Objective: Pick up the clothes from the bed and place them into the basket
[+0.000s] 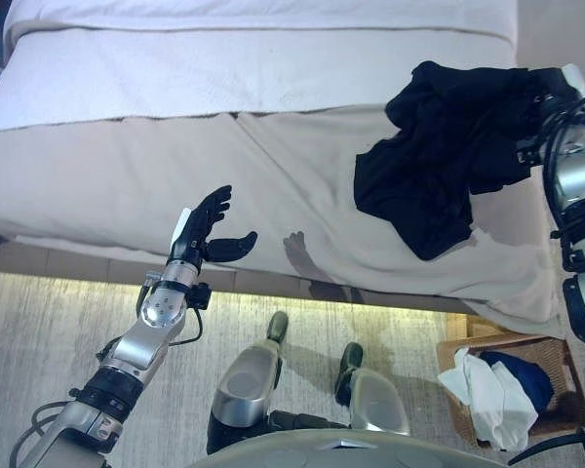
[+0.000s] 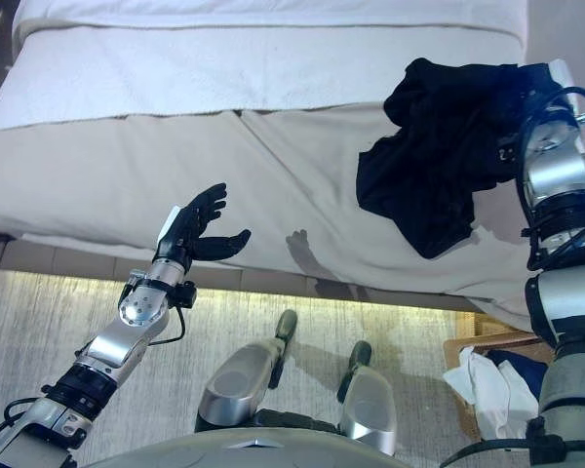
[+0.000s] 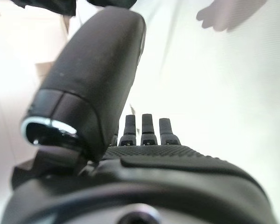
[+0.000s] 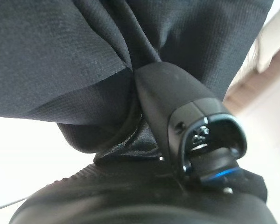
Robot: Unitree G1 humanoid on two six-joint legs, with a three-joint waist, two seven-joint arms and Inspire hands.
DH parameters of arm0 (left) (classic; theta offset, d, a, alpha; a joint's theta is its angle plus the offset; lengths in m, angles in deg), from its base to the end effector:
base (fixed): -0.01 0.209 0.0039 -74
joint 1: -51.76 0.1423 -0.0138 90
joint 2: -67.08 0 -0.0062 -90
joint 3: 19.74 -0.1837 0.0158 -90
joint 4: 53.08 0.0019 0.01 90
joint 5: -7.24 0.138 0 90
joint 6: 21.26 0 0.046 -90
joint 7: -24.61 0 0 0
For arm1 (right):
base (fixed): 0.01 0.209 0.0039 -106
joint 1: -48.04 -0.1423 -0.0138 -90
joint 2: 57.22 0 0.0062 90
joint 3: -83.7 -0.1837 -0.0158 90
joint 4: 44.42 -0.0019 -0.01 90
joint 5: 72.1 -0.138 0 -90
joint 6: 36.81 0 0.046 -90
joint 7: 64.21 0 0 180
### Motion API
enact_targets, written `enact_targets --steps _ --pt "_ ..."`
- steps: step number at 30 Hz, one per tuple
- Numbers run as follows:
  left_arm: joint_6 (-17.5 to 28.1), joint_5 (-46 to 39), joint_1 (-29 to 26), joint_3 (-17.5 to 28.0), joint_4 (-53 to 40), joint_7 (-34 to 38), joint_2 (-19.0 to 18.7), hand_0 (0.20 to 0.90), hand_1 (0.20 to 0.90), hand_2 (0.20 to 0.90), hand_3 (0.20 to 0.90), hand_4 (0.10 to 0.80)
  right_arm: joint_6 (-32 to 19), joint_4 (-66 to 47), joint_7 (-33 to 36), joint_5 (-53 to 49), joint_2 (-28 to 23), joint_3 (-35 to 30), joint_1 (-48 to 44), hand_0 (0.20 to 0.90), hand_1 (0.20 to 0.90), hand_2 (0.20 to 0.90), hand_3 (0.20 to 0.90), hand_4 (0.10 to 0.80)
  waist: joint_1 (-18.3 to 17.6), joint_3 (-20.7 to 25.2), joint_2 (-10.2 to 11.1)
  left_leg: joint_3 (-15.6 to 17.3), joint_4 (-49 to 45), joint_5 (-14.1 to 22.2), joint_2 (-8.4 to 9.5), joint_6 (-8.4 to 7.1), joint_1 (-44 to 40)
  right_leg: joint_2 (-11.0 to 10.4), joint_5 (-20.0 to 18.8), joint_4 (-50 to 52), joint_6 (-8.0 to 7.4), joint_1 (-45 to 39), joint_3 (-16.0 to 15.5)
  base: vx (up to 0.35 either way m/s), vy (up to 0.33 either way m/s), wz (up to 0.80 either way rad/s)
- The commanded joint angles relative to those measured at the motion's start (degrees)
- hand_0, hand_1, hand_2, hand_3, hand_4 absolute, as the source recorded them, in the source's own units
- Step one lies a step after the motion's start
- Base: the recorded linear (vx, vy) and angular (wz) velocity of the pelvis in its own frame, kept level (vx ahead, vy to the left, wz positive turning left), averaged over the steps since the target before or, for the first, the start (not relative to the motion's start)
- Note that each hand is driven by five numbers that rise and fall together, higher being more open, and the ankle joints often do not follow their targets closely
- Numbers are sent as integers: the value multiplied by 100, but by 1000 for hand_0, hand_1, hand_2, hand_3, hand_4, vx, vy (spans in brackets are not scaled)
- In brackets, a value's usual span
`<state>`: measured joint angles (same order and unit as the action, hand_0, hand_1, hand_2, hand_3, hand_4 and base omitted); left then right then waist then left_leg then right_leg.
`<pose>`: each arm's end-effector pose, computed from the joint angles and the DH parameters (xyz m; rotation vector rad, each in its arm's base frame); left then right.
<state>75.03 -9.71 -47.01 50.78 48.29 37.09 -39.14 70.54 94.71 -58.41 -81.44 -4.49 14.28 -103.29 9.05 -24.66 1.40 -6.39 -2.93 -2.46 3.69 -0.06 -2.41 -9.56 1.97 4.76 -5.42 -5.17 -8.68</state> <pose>0.2241 0.2049 0.0448 0.3084 0.0274 -0.0464 0.3224 -0.3194 0.2492 -0.7196 0.0915 -0.5145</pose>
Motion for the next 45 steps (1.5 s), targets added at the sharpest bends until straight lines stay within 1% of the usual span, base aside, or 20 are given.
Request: enact_targets --steps 1,4,5,7,8,10,11,12,14,15,16,18,21,25,26,28,29,34,41,45 --pt "305 323 199 -155 177 -52 19 900 900 900 900 800 -563 -276 224 7 -580 374 -386 300 300 300 200 100 -273 1524 159 432 -43 636 -192 87 -50 318 -244 -116 132 255 262 -4 2 -29" --pt "157 449 92 -231 311 -243 -22 900 900 900 900 800 -615 -419 274 -18 -652 325 -372 300 300 300 200 100 -401 1621 166 521 121 624 -235 75 -162 351 -335 -266 88 235 394 -3 17 -29" --pt "24 596 62 -364 497 -376 -33 900 900 900 900 800 -716 -500 306 -77 -724 326 -386 300 300 300 200 100 -547 1696 164 603 172 642 -261 75 -223 393 -370 -320 76 244 543 23 43 -30" --pt "0 613 23 -453 647 -406 -43 900 900 900 900 800 -751 -551 364 -136 -800 324 -393 300 300 300 200 100 -638 1738 150 669 213 646 -283 68 -279 416 -389 -337 61 242 641 39 36 -32" --pt "-82 672 -21 -507 750 -483 -78 900 900 900 900 800 -801 -718 420 -122 -890 120 -203 300 300 300 200 100 -772 1793 121 774 314 643 -322 58 -354 432 -416 -388 20 232 720 36 15 -39" --pt "-75 699 -68 -595 890 -542 -111 900 900 900 900 800 -743 -942 512 -134 -969 -81 27 300 300 300 200 100 -900 1824 106 885 413 627 -351 40 -414 440 -470 -454 -23 241 760 18 9 -38" --pt "-66 711 -79 -608 912 -554 -112 900 900 900 900 800 -726 -975 533 -126 -984 -129 77 300 300 300 200 100 -920 1828 104 917 440 622 -359 33 -431 440 -485 -475 -34 242 756 -2 8 -42" --pt "-58 707 -95 -609 979 -528 -107 900 900 900 900 800 -770 -1021 513 -84 -1024 -280 222 300 300 300 200 100 -982 1827 92 1064 506 607 -395 11 -488 415 -532 -531 -70 243 675 -12 6 -48" --pt "-74 697 -55 -556 998 -397 -110 900 900 900 900 800 -836 -1026 481 -70 -1058 -376 271 300 300 300 200 100 -1005 1821 84 1419 615 578 -491 -38 -606 326 -610 -649 -144 218 340 -29 0 -61" --pt "-78 709 -24 -527 1010 -351 -109 900 900 900 900 800 -866 -1010 485 -94 -1070 -396 261 300 300 300 200 100 -1015 1823 74 1547 669 566 -528 -57 -656 324 -624 -695 -156 204 264 -29 -5 -68" --pt "-77 723 -14 -519 1014 -366 -110 900 900 900 900 800 -851 -1003 509 -98 -1075 -400 256 300 300 300 200 100 -1019 1822 70 1583 684 562 -538 -62 -671 325 -627 -707 -158 199 246 -23 -3 -88" --pt "-39 715 -40 -541 1103 -403 -100 900 900 900 900 800 -752 -1048 609 -151 -1200 -421 255 300 300 300 200 100 -1138 1866 68 1614 729 544 -552 -62 -678 431 -623 -771 -120 207 482 -6 -3 -85" --pt "-21 794 -132 -599 1210 -475 -72 900 900 900 900 800 -724 -1122 604 -204 -1416 -558 399 300 300 300 200 100 -1285 1898 95 1697 725 556 -563 -75 -672 501 -618 -789 -92 243 629 -3 -5 -31" --pt "-47 887 -285 -664 1380 -455 31 900 900 900 900 800 -700 -1250 585 -118 -1565 -733 654 300 300 300 200 100 -1482 1908 88 1843 724 572 -597 -85 -689 561 -591 -753 -84 312 761 -18 4 -31" --pt "-46 887 -288 -668 1382 -454 30 900 900 900 900 800 -699 -1254 585 -117 -1566 -744 666 300 300 300 200 100 -1476 1907 90 1846 724 573 -598 -85 -690 562 -590 -751 -84 312 764 9 -3 -39" --pt "-86 969 -345 -678 1487 -498 80 900 900 900 900 800 -610 -1373 607 -157 -1653 -902 853 300 300 300 200 100 -1622 1931 81 1931 685 610 -613 -94 -719 602 -570 -745 -76 320 883 18 -15 -17" --pt "-83 978 -348 -681 1495 -502 83 900 900 900 900 800 -601 -1381 608 -149 -1657 -923 875 300 300 300 200 100 -1628 1934 82 1939 679 614 -614 -96 -720 605 -569 -745 -76 321 893 16 -14 -21" --pt "-148 1043 -434 -757 1614 -550 122 900 900 900 900 800 -614 -1590 592 92 -1805 -1239 1233 300 300 300 200 100 -1881 1900 16 2133 545 693 -659 -102 -703 661 -545 -643 -82 440 1088 14 -15 -27" --pt "-196 1045 -409 -773 1658 -614 158 900 900 900 900 800 -512 -1703 618 104 -1963 -1504 1414 300 300 300 200 100 -2031 1891 -63 2235 513 756 -659 -106 -724 680 -516 -615 -92 477 1195 26 -20 -14" --pt "-175 1095 -342 -729 1694 -675 158 900 900 900 900 800 -391 -1878 699 152 -1953 -1709 1628 300 300 300 200 100 -2069 1894 -101 2238 473 765 -672 -130 -703 695 -501 -606 -85 493 1228 18 -40 -12"
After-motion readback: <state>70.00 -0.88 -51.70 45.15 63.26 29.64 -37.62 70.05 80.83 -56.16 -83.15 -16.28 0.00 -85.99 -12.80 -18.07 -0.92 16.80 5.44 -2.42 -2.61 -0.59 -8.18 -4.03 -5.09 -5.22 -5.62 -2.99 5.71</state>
